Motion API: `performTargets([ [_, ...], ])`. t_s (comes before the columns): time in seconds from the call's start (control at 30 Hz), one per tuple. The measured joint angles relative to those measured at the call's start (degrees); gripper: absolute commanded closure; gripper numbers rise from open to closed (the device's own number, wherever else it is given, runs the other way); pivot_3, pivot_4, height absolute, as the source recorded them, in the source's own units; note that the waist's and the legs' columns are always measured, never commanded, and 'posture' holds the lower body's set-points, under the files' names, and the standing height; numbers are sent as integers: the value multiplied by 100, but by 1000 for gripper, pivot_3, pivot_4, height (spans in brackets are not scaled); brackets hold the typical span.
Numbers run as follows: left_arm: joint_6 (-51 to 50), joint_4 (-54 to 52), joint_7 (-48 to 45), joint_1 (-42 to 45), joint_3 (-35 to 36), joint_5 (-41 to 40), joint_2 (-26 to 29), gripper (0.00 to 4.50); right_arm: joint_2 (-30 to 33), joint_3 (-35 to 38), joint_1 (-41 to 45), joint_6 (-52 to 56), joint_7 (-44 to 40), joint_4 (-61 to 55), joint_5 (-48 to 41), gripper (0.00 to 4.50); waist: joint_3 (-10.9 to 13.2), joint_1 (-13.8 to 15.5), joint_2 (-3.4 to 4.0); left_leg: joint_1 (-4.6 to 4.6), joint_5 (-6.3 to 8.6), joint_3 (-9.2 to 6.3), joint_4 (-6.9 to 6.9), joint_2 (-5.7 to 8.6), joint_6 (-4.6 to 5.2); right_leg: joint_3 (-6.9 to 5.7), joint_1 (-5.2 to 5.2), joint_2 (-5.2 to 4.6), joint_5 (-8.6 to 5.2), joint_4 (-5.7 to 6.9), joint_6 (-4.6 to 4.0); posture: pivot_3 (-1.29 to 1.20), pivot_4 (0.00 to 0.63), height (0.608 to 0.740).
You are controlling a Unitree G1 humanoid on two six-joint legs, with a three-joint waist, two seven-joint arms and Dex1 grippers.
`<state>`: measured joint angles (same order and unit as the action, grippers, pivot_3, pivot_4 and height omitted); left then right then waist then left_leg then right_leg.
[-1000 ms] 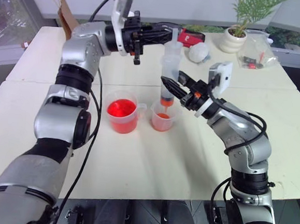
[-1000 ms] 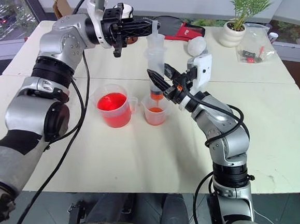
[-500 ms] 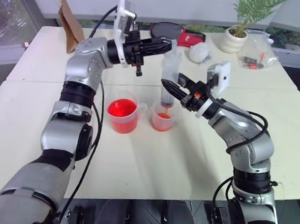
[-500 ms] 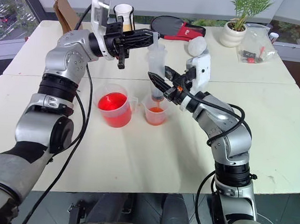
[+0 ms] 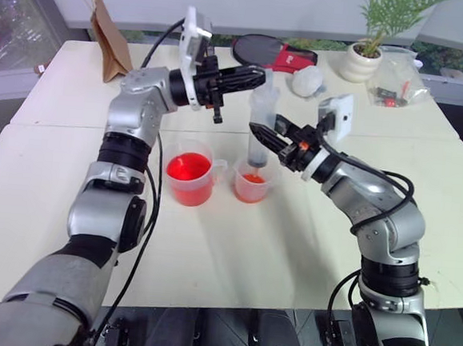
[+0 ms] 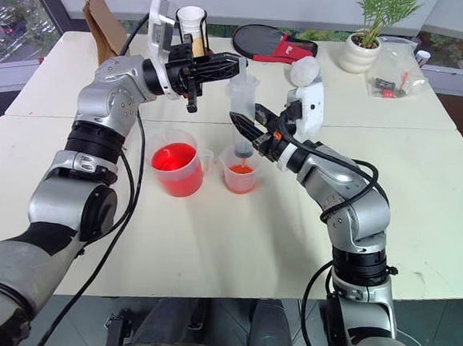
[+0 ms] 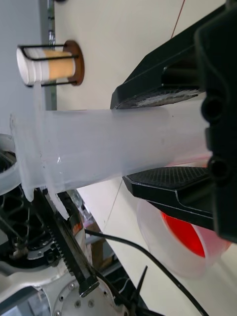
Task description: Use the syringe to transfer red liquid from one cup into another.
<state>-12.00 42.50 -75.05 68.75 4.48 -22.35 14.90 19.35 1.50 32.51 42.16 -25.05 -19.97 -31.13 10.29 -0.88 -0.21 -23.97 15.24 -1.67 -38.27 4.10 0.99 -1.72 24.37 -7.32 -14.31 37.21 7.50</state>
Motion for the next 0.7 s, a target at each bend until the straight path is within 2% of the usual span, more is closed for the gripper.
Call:
performTargets([
  [0.07, -118, 185, 31, 109, 130, -88, 41, 2239, 4, 139, 45, -1, 26, -21, -65, 3189, 0, -1, 0, 0, 0, 0, 0, 0, 0, -1, 0, 0, 0, 0, 0, 0, 150, 740],
  [0.17, -541, 407, -50, 272, 331, -283, 264, 2239, 20, 287, 221, -2, 86, -190, -168, 3189, 0, -22, 0, 0, 0, -1, 2, -1, 0, -1, 2, 1, 0, 1, 0, 0, 150, 740],
  [0.27, -1022, 452, -384, 156, 313, -313, 768, 2239, -131, 525, 593, -4, 185, -478, -606, 3189, -1, -109, 1, 2, 0, -2, 7, -6, 0, 0, 5, 8, 0, 3, 0, 0, 150, 740],
  [0.33, -1251, 459, -525, 14, 341, -329, 1146, 2239, -285, 980, 869, 48, 444, -437, -1121, 3189, 0, -150, 1, 2, -1, -6, 7, -11, -2, -1, 5, 10, 0, 4, 0, 0, 150, 740],
  [0.43, -1355, 230, -462, -93, 436, -331, 1566, 2239, -119, 1762, 1247, 475, 929, 128, -1864, 3189, 0, -118, 1, 1, -1, -8, 4, -6, -3, 0, -1, 4, 0, 3, -1, 0, 150, 740],
  [0.53, -1426, -767, -404, -468, 390, -318, 1890, 2239, 708, 2217, 1585, 1334, 1194, 971, -2377, 3189, 0, -22, 1, 1, 1, -7, 4, 0, 1, 2, -2, -6, 1, 0, -1, 0, 150, 740],
  [0.63, -1778, -2497, -491, -1354, 71, -342, 2360, 2239, 2020, 2089, 2303, 3126, 1214, 2410, -2450, 3189, 3, 3, 7, -2, 3, -1, 12, 2, 4, 11, 2, -15, 0, -7, -4, 0, 150, 740],
  [0.7, -2147, -3463, -455, -1866, 15, -475, 2626, 2239, 2572, 1883, 2605, 3940, 1164, 3160, -2266, 3189, 3, 10, 6, -6, 4, -3, 15, -2, 5, 16, 3, -14, -1, -19, -5, 0, 150, 740],
])
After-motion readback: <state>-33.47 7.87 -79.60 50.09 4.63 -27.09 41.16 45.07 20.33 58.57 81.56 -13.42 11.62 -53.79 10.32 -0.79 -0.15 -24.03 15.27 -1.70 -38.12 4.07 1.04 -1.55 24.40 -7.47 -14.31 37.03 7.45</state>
